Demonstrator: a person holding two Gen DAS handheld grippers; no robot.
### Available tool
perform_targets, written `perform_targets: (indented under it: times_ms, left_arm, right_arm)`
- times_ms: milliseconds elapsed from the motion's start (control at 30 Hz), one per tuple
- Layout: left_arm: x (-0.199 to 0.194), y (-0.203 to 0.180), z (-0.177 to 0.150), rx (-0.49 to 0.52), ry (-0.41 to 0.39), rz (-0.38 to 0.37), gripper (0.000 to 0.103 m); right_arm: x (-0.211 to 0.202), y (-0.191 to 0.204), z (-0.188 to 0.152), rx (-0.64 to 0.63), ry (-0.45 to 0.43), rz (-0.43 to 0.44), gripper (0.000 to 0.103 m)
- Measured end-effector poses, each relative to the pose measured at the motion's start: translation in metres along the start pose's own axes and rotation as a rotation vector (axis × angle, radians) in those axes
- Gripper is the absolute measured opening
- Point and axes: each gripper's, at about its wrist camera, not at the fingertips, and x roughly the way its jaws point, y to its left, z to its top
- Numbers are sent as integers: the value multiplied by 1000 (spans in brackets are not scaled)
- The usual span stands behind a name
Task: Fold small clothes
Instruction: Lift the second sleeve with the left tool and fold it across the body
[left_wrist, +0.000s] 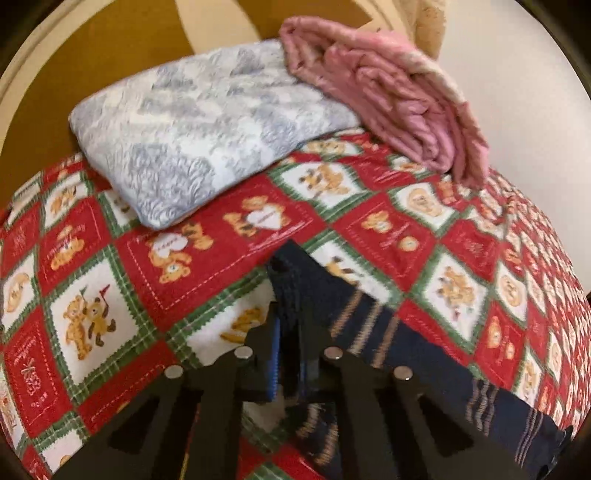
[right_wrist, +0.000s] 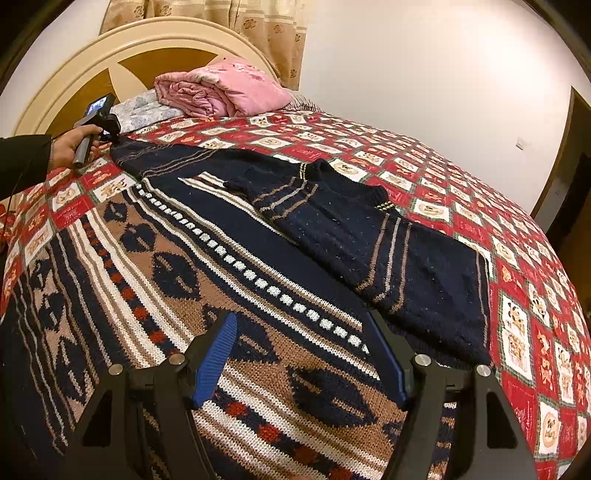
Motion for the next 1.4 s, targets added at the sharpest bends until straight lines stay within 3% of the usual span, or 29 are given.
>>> perform_targets:
  times_ms: [200,500,833,1067,1233,1400]
  left_arm:
    - [-41,-33,-5,80,-52,-99,8]
    - [-90,-91,-35,166,-59,-249,8]
    - [-155,-166,-90,186,-27,-505,8]
    - [-189,-235,-152,229,1,-659,8]
    - [-183,-286,-203,315,49,-661,8]
    - [-174,-321,-240,409,28,-644,8]
  right_arm:
    - [-4,-5,0,35,-16,-1,71]
    - [-12,-5,-7,83,-26,29,71]
    - [-22,-4,-13,96,-40,43,71]
    - [-29,-11,-20,168,-50,89,71]
    - [-31,-19,-24,233,-39,109,71]
    - [-34,-27,-32,289,-27,108,71]
